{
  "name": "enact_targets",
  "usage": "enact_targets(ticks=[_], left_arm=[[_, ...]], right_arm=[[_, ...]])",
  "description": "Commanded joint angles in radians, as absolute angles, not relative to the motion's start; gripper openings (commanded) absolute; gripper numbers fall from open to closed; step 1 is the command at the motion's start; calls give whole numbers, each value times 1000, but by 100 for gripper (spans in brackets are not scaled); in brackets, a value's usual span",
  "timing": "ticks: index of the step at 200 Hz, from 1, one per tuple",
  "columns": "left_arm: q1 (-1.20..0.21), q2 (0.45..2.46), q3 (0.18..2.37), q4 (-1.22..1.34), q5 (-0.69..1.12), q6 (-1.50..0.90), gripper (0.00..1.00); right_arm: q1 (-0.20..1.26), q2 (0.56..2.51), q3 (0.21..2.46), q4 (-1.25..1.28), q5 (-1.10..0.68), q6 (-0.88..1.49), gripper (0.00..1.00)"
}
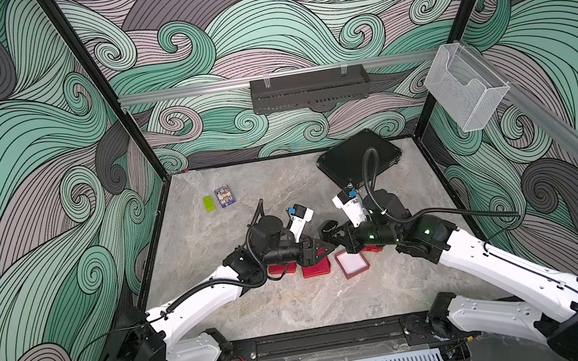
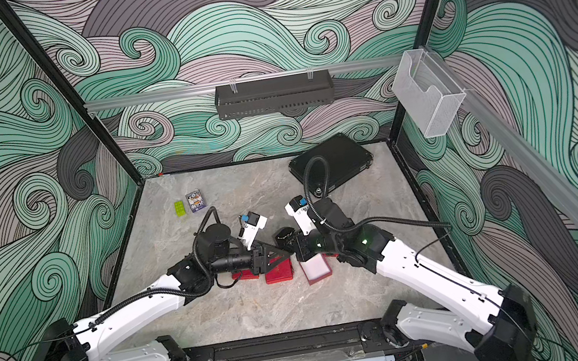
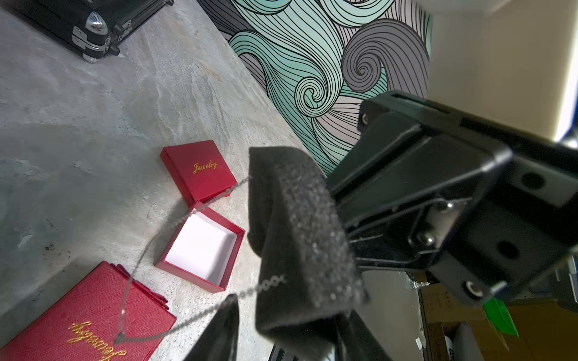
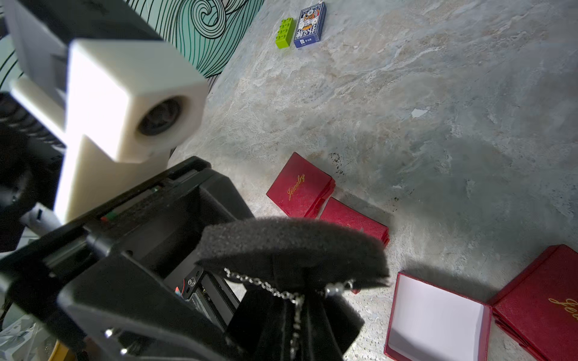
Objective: Take the necklace out of the lift-off lid jewelry box
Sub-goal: Take out the inner lining from the jewelry box, then pick up the necklace from the inner lining.
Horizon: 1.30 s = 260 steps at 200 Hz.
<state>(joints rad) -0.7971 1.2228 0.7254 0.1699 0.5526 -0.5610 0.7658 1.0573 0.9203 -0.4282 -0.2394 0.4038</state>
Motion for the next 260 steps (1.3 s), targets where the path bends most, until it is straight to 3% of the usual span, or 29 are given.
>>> enact_targets(ticks=[1, 42, 105, 145, 163, 260], left_arm=[[-805, 1233, 771, 188, 540, -572, 42], [-805, 1240, 769, 195, 545, -571, 31], [-805, 1219, 752, 142, 508, -519, 0], [-805, 1189, 742, 58, 452, -444, 0], [-805, 1177, 742, 29, 434, -418, 0], [-805, 1145, 741, -68, 346, -342, 0]], right_arm=[[773, 1040, 907, -403, -252, 412, 5], [773, 1036, 900, -393, -252, 412, 6], [773, 1010, 896, -426, -231, 375, 11], [773, 1009, 893, -439, -230, 363, 11], [772, 1014, 896, -446, -238, 359, 6], [772, 1017, 903, -492, -238, 338, 8]])
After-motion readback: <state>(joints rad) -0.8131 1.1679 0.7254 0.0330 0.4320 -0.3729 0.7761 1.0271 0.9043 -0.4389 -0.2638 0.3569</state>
